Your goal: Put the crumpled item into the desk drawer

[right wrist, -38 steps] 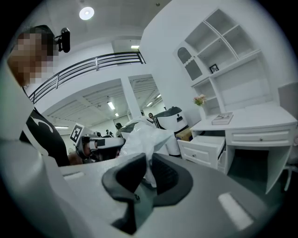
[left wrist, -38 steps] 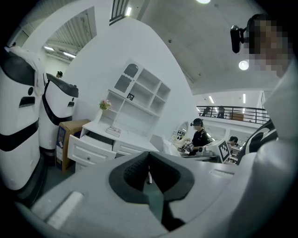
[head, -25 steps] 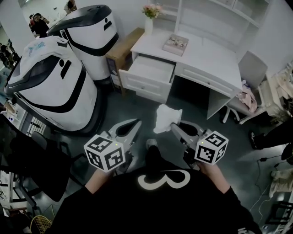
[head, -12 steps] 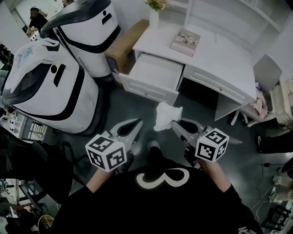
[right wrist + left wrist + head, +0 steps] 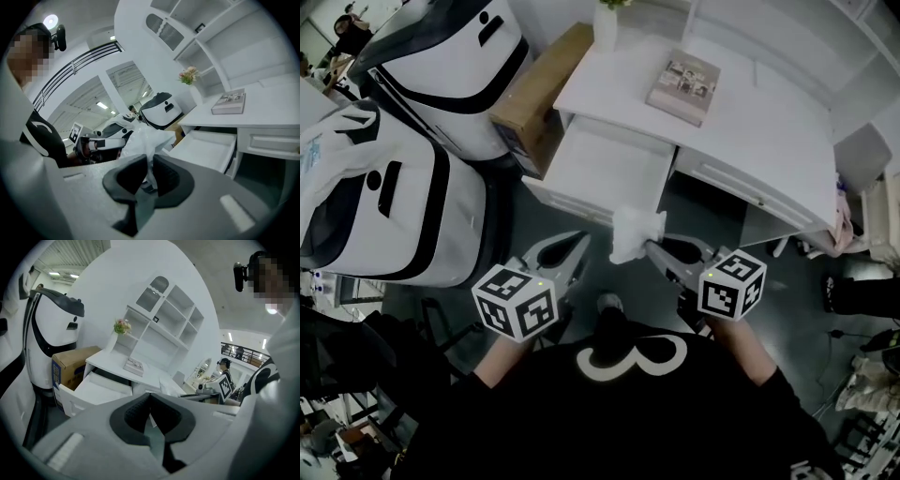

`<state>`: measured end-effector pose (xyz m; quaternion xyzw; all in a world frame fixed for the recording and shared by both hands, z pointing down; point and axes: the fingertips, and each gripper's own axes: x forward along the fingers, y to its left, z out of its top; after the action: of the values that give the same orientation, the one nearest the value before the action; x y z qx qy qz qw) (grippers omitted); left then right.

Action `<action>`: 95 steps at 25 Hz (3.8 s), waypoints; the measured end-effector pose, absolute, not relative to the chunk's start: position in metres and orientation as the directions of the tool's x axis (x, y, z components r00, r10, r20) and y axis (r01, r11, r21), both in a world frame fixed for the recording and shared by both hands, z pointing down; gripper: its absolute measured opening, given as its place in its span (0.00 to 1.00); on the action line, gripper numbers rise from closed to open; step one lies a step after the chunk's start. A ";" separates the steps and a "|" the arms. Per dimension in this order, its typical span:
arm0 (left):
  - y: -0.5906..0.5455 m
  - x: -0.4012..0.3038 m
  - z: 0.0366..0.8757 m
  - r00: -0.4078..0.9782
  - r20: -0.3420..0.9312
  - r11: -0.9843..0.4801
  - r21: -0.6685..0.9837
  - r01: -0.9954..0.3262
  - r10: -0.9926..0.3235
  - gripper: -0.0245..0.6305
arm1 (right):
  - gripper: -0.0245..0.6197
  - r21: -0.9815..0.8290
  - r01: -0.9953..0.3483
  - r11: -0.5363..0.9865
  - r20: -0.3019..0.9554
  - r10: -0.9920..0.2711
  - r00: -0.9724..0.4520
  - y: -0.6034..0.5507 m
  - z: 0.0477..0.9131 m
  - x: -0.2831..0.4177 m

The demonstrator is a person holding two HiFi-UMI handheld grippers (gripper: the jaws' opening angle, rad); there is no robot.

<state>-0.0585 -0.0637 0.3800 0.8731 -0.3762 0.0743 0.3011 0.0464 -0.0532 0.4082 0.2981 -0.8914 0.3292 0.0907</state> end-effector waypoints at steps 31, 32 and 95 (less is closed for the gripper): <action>-0.144 -0.049 0.388 0.708 0.375 -0.560 0.437 -0.704 -0.598 0.05 | 0.10 -0.496 -0.652 0.573 0.366 -0.544 -0.756 -0.139 0.417 0.067; -0.149 -0.050 0.390 0.710 0.379 -0.559 0.441 -0.702 -0.593 0.05 | 0.10 -0.495 -0.658 0.567 0.373 -0.546 -0.751 -0.145 0.420 0.066; -0.326 -0.091 0.534 0.699 0.570 -0.417 0.561 -0.715 -0.432 0.05 | 0.11 -0.467 -0.829 0.307 0.807 -0.236 -0.541 -0.326 0.726 0.013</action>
<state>-0.0906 -0.3262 0.5343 0.8240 -0.3479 0.1716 0.4130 0.0130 -0.3260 0.7255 0.3582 -0.7433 0.4671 0.3177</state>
